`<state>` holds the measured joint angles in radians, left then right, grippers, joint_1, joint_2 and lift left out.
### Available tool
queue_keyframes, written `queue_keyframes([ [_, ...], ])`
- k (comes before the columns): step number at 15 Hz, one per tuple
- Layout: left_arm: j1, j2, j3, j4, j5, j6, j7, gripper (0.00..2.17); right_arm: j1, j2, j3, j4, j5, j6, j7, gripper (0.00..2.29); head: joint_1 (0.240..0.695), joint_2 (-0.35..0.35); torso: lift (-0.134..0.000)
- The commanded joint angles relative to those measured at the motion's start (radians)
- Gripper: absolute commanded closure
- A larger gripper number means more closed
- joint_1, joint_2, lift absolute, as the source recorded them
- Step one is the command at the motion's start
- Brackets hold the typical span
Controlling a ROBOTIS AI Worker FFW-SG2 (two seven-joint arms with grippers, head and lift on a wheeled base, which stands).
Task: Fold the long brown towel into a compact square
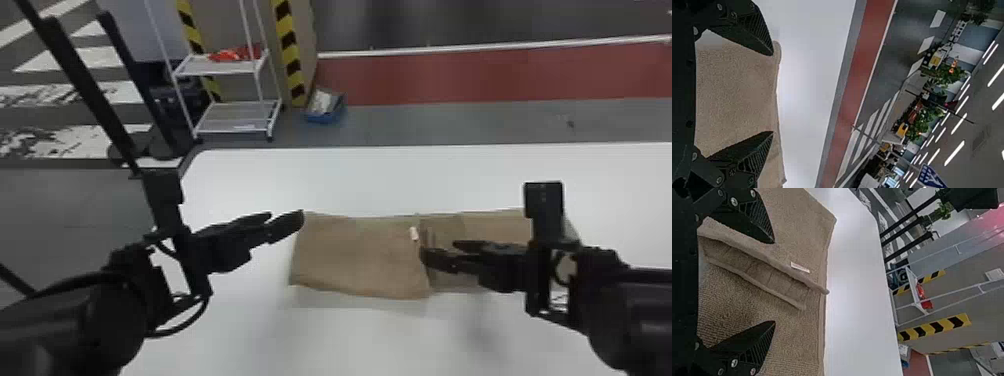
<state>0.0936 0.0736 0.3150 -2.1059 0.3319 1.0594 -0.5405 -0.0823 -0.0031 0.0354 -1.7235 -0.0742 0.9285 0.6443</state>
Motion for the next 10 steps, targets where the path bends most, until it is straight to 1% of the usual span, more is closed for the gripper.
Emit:
queue_keyframes([
  [1,0.015,0.0,0.009,0.003,0.001,-0.008,-0.003,0.2,-0.019,0.004,0.02,0.045,-0.002,-0.033,0.0,0.17,0.695,0.171,-0.124],
  [5,0.021,-0.003,0.019,0.009,0.006,-0.017,-0.004,0.2,-0.031,0.004,0.047,0.088,-0.007,-0.082,0.002,0.22,0.695,0.193,-0.124],
  [8,0.029,-0.006,0.018,0.026,0.007,-0.042,-0.006,0.2,-0.028,0.004,0.058,0.093,-0.016,-0.089,0.023,0.37,0.695,0.21,-0.124],
  [10,0.031,-0.005,0.018,0.035,0.009,-0.057,-0.006,0.2,-0.024,0.004,0.06,0.093,-0.03,-0.089,0.026,0.41,0.695,0.218,-0.124],
])
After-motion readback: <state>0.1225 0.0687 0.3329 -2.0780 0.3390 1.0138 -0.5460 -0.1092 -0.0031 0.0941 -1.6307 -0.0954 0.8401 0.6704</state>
